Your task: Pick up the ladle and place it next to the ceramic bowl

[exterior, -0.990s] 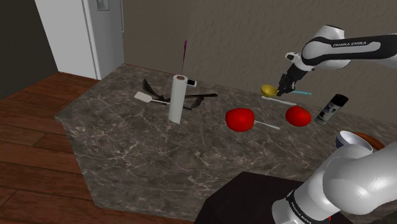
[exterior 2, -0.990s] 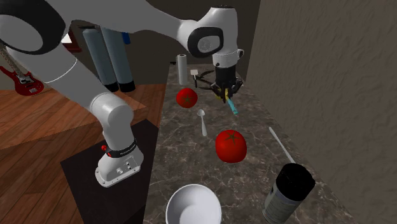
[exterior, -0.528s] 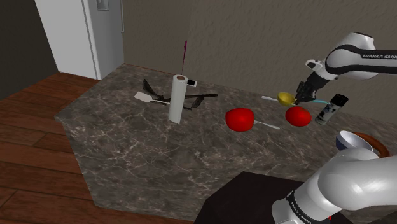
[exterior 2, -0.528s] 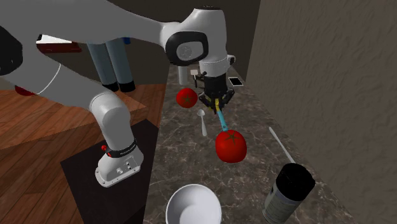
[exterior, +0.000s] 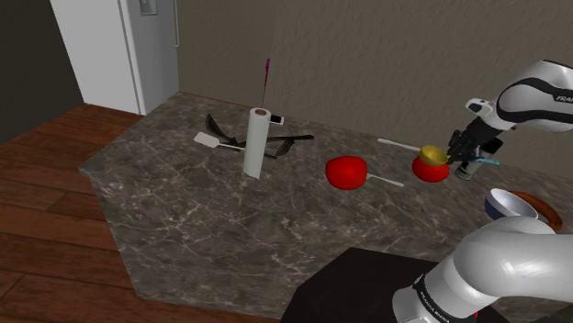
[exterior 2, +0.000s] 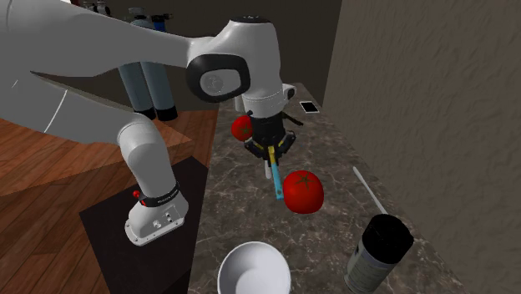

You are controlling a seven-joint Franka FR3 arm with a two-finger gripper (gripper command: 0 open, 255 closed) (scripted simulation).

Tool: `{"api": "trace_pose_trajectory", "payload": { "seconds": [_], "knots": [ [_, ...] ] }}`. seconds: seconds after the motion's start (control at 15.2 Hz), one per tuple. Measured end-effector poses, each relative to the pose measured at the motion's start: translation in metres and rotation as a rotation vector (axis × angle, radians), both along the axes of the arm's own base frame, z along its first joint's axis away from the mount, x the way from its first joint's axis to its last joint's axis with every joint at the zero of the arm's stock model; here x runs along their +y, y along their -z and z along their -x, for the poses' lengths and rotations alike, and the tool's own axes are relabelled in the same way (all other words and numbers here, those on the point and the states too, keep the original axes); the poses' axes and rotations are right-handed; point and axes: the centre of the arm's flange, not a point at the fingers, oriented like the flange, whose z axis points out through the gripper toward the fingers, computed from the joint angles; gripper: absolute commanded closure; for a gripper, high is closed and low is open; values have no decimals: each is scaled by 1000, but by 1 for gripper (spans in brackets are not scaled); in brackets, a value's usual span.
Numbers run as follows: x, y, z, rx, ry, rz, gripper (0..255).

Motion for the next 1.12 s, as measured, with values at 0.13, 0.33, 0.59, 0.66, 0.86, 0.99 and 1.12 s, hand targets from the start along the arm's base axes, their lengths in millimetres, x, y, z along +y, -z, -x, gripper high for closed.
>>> {"api": "trace_pose_trajectory", "payload": {
  "seconds": [0.13,0.33,0.59,0.66,0.86,0.99,1.12],
  "knots": [
    [0,10,1,0,0,0,255],
    [0,28,0,0,0,0,255],
    [-1,47,1,0,-1,0,255],
    [0,53,1,0,0,0,255],
    [-1,68,1,1,0,0,255],
    [0,78,2,0,0,0,255],
    [0,90,2,1,-1,0,255]
  ]
}}
